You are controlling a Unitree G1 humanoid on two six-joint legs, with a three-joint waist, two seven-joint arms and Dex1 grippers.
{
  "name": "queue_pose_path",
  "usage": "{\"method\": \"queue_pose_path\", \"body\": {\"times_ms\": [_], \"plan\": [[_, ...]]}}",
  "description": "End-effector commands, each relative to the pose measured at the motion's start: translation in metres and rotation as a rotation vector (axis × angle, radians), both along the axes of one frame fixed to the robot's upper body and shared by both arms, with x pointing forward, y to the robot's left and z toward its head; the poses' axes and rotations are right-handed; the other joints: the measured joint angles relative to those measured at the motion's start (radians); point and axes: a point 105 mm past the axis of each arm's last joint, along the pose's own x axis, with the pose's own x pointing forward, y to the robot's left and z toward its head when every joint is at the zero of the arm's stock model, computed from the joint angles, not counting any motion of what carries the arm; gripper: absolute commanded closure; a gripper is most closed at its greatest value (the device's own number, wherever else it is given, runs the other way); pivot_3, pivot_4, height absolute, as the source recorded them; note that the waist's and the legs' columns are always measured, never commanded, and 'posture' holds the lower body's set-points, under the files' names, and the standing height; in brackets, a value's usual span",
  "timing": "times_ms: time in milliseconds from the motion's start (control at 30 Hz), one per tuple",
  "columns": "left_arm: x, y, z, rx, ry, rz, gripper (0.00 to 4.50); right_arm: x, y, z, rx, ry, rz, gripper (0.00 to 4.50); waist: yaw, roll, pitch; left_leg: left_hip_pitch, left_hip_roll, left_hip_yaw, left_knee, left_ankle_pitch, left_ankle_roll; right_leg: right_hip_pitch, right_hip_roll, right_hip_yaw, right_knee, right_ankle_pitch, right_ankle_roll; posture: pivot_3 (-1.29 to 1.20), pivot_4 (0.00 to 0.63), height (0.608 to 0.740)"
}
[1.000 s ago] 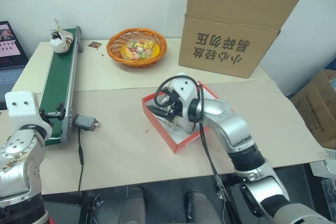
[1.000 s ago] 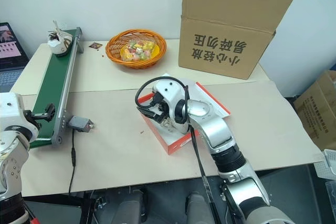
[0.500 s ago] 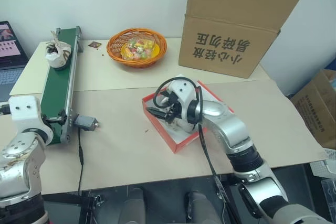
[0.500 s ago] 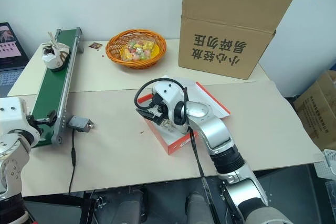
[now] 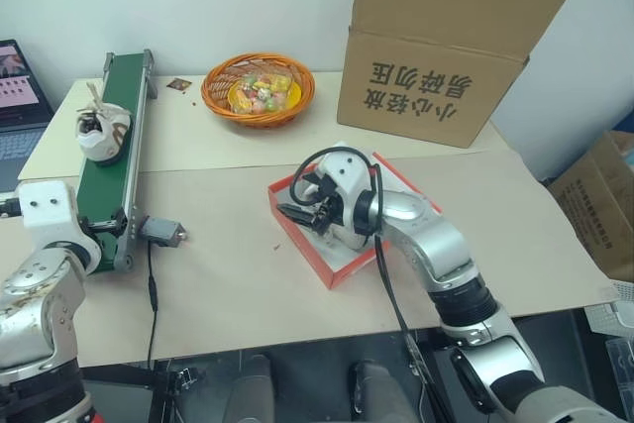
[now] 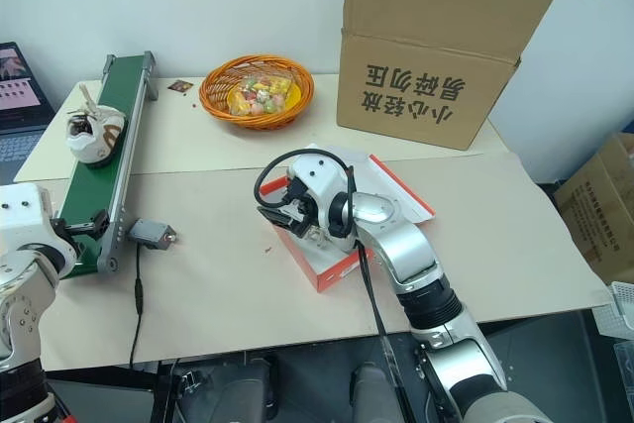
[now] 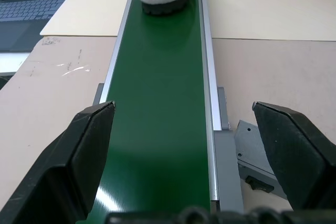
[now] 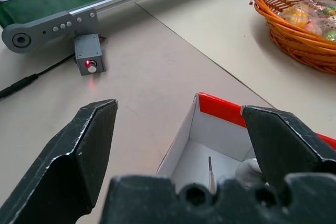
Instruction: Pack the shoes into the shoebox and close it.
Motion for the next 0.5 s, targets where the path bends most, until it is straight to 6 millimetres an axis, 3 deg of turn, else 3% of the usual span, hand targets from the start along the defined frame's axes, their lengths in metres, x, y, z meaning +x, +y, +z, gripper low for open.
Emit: {"method": "queue_pose_path", "body": {"times_ms": [33, 500], "plan": [[-0.002, 0.01, 0.01, 0.032, -0.03, 0.026, 0.0, -0.004, -0.001, 0.016, 0.034, -0.047, 0.006, 0.01, 0.0, 0.0, 0.0, 0.0, 0.0, 0.0, 0.0, 0.0, 0.0, 0.0, 0.0, 0.0, 0.0, 0.0, 0.0, 0.0, 0.15, 0.709], [-0.008, 0.021, -0.009, 0.018, -0.009, 0.046, 0.0, -0.004, -0.001, 0.021, 0.065, -0.045, -0.001, 0.01, 0.0, 0.0, 0.0, 0.0, 0.0, 0.0, -0.001, 0.0, 0.0, 0.0, 0.0, 0.0, 0.0, 0.0, -0.001, 0.0, 0.15, 0.709]]}}
